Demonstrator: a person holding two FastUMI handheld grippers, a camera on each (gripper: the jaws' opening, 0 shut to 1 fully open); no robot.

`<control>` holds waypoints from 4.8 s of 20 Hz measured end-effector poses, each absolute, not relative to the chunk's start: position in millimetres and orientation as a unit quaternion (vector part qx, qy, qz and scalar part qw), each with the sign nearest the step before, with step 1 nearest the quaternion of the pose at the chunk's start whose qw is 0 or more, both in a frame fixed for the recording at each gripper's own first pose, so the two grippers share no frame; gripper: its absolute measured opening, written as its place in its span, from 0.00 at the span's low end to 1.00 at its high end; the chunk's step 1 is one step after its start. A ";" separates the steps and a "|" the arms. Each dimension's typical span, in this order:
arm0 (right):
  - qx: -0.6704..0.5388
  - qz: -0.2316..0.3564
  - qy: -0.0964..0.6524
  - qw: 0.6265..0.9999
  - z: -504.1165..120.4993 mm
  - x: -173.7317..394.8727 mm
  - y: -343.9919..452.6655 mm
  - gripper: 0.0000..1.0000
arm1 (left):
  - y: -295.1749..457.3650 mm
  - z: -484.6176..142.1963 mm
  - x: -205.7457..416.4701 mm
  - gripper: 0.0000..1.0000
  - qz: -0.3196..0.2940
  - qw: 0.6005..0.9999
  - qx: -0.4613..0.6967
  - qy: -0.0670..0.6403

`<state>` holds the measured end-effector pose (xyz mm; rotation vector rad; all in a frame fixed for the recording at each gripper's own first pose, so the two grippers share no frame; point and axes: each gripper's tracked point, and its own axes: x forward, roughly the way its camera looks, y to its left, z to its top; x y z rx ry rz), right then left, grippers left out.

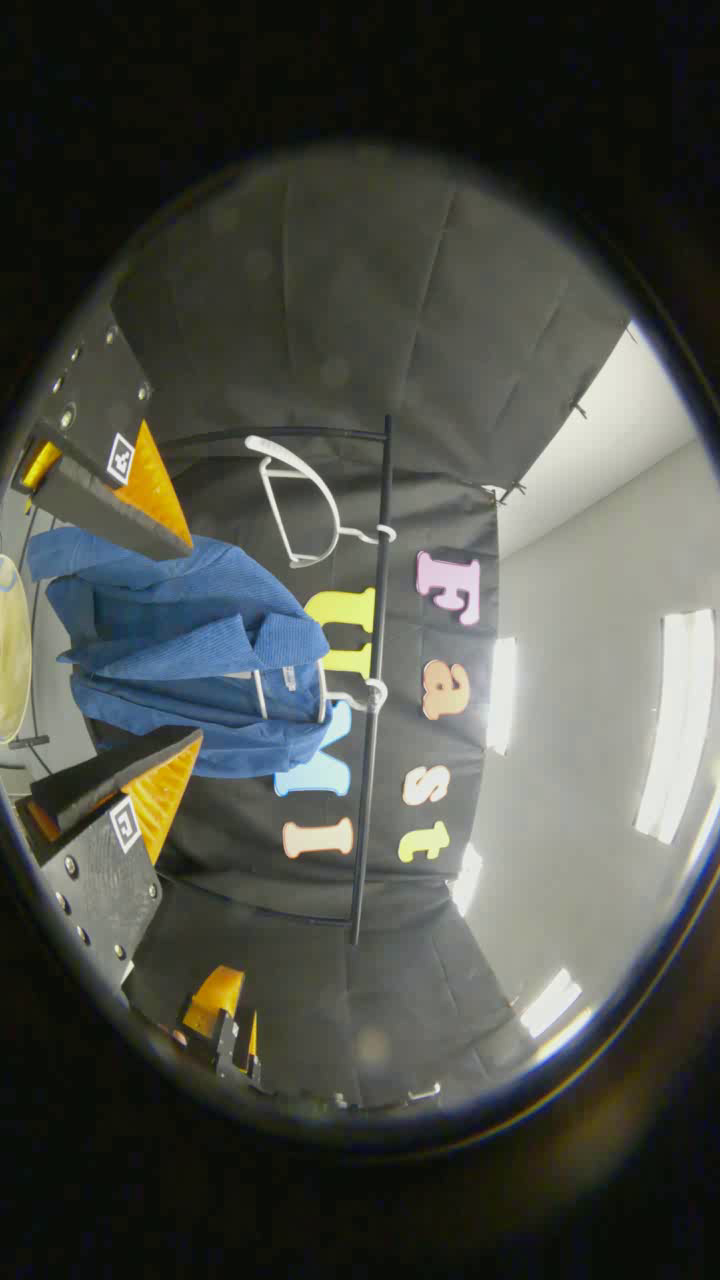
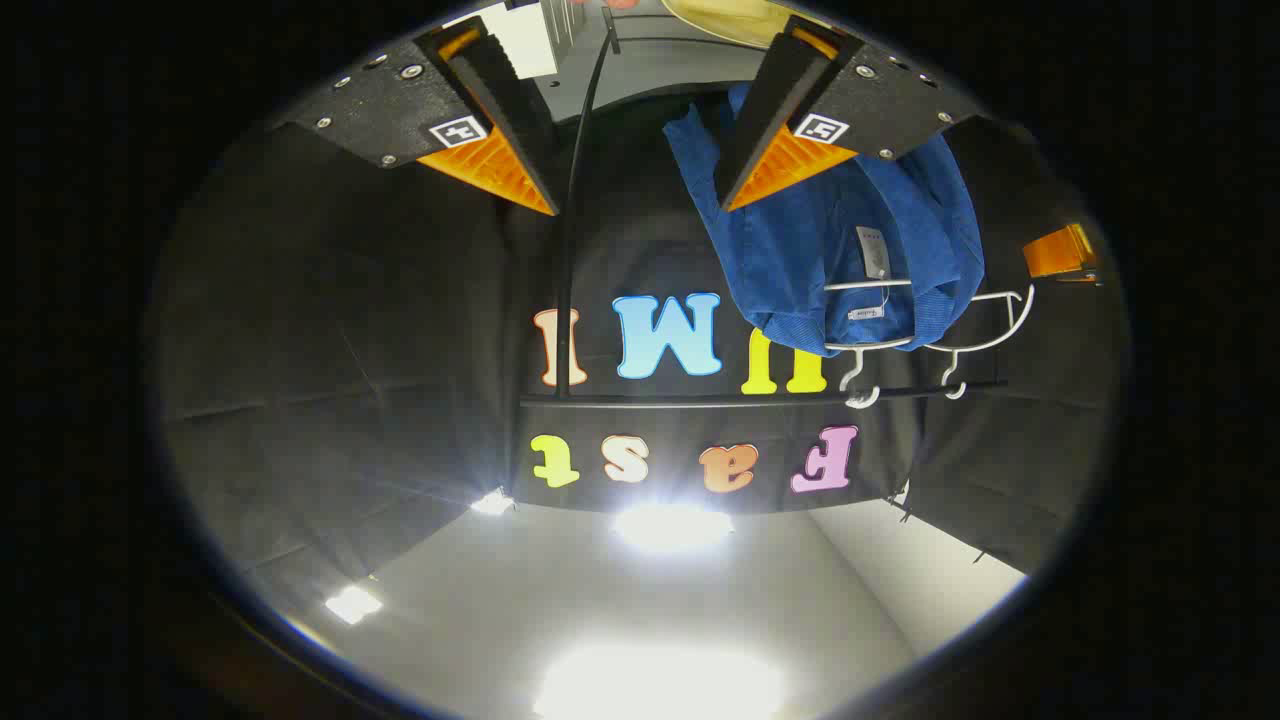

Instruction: Grasp the clothes on the hanger with both hands and then place them into the laundry hamper below.

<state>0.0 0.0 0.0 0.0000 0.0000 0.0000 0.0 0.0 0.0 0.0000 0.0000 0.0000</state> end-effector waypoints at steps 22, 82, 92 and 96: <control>-0.015 0.048 0.016 0.999 13.6 24.1 42.0 0.96 | 15.2 3.4 2.9 0.96 0.020 1.000 -0.004 -0.001; 0.052 0.339 0.048 0.938 -30.7 296.7 210.3 0.00 | 28.2 -22.0 191.8 0.01 0.199 0.978 -0.070 0.002; 0.062 0.287 0.005 0.956 -5.9 322.5 176.0 0.00 | 78.3 11.1 164.0 0.01 0.245 0.967 -0.062 -0.029; 0.069 0.263 -0.022 0.962 8.2 341.5 165.1 0.00 | 103.8 25.5 155.3 0.01 0.256 0.963 -0.072 -0.042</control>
